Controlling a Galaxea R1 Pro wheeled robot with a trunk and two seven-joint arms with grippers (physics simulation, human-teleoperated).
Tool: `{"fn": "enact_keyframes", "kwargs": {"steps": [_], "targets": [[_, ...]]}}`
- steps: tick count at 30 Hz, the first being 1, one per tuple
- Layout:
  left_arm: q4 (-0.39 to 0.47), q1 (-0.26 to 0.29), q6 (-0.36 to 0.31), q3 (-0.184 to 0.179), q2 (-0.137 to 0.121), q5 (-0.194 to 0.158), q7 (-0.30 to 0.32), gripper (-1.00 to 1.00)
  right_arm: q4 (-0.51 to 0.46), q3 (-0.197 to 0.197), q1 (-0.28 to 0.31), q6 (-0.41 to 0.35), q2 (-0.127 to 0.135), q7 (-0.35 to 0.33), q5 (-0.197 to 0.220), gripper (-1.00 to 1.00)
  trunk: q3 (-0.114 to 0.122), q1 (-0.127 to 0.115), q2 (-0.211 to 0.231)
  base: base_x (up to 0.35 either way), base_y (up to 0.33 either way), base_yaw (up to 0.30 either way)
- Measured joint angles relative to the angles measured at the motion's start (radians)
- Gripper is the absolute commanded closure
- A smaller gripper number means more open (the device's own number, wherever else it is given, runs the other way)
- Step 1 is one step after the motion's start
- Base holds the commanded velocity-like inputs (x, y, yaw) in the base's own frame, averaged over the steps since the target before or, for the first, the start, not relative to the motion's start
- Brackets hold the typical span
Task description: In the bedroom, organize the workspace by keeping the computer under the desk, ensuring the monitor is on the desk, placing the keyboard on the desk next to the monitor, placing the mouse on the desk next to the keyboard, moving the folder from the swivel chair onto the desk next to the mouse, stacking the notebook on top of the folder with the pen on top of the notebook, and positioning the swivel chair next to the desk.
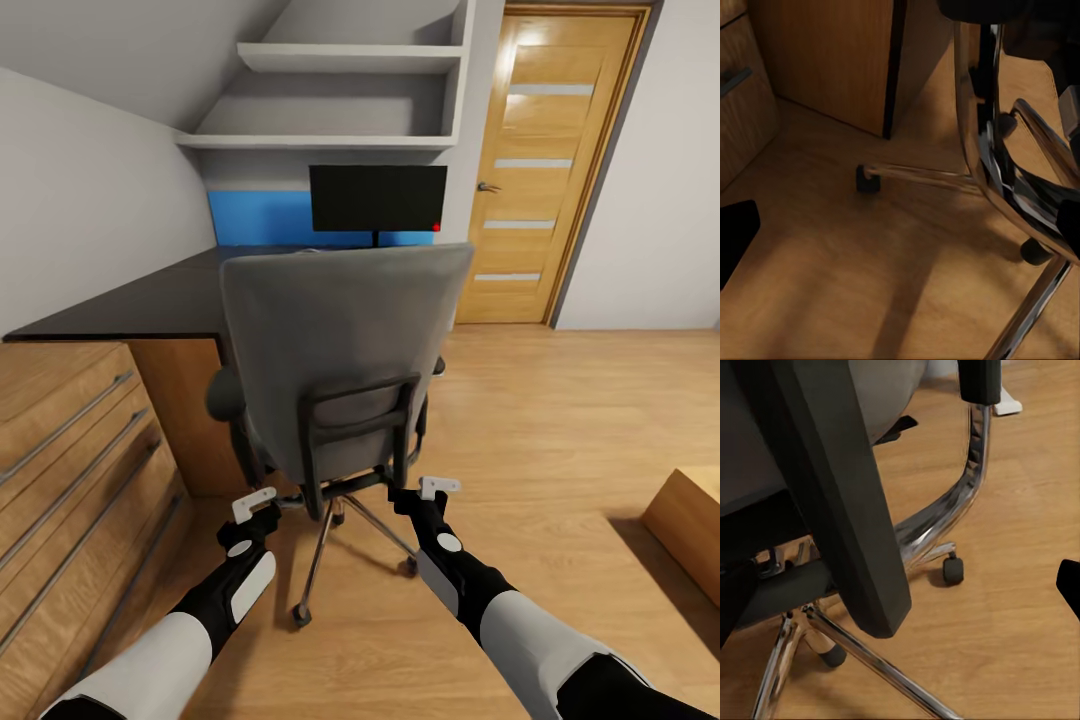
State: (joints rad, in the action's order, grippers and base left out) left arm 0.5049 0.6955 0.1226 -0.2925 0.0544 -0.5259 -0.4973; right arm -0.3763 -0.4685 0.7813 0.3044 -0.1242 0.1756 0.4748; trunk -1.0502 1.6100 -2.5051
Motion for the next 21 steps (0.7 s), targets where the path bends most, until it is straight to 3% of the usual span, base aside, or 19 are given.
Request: {"fn": "enact_keyframes", "kwargs": {"steps": [12,14,21], "targets": [[0.002,0.000,0.000,-0.002,0.000,0.005,0.002,-1.00,0.000,0.000,0.000,0.001,-0.001,0.000,0.000,-1.00,0.000,0.000,0.000,0.287,-0.007,0.000],[0.006,0.001,-0.001,-0.002,0.000,0.020,-0.001,-1.00,0.000,-0.002,0.000,0.000,0.000,-0.001,-0.001,-1.00,0.000,0.000,0.000,0.256,-0.116,0.000],[0.009,0.001,0.000,-0.003,0.001,0.019,0.001,-1.00,0.001,-0.002,0.000,0.000,-0.001,-0.001,-0.001,-1.00,0.000,0.000,0.000,0.121,-0.186,0.000]]}}
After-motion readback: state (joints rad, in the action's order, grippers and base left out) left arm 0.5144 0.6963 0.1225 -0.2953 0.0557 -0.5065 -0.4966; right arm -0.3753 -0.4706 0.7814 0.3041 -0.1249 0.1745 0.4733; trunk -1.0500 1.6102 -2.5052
